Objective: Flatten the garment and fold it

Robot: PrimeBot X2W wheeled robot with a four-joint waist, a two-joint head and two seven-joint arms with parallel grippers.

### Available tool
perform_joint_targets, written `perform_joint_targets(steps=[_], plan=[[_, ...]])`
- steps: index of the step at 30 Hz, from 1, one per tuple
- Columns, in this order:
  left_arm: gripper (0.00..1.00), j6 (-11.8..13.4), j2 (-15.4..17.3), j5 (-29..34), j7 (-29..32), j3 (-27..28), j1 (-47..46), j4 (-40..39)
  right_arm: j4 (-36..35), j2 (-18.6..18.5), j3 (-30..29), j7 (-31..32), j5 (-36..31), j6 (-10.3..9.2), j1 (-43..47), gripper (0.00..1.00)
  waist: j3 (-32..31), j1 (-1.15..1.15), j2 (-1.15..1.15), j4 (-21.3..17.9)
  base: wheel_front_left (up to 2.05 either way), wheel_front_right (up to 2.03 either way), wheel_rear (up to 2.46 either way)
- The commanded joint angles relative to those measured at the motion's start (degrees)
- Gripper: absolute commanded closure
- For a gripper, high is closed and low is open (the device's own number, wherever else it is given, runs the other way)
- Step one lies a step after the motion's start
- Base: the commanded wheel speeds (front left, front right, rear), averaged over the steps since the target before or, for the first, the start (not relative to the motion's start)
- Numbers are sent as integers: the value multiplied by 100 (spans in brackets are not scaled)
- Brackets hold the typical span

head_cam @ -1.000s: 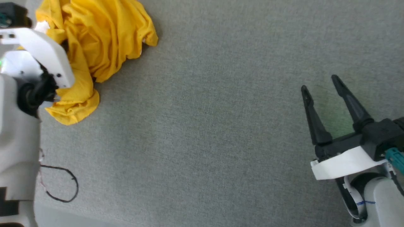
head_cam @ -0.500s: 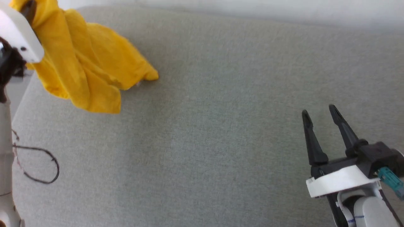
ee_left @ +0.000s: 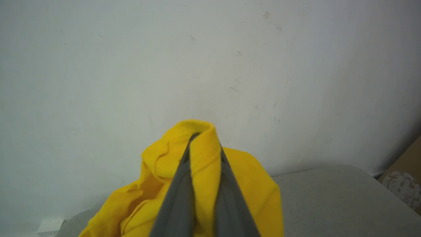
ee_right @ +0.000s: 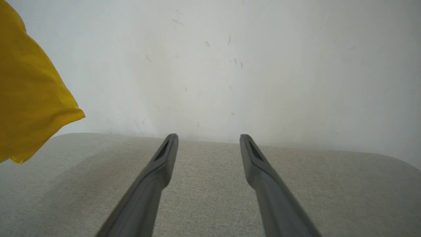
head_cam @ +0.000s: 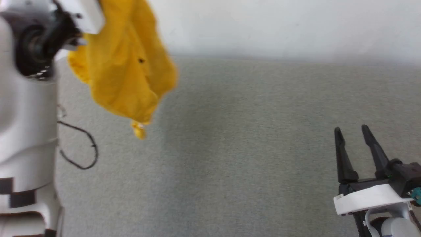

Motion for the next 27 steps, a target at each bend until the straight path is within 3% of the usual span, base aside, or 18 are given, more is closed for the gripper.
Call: perform_joint_targets(steps=[1,14,20,27], plan=[[100,-11,-146,-67,19,-75,-117,-89,-2,14,-45,-35,60,-11,69,0,-265,1,-1,-297,0,0,0],[100,255,-1340,-90,-115,-942,13,-359,-105,14,-508,-24,149,-11,149,0,-313,1,-1,-901,0,0,0],[100,264,-1605,-196,-465,-1421,639,-221,-173,15,-680,-7,136,-11,93,0,-158,1,-1,-1119,0,0,0],[100,429,-1715,-301,-1457,-2079,1714,392,-124,15,-576,-19,255,-11,89,0,66,1,-1,-1277,0,0,0]])
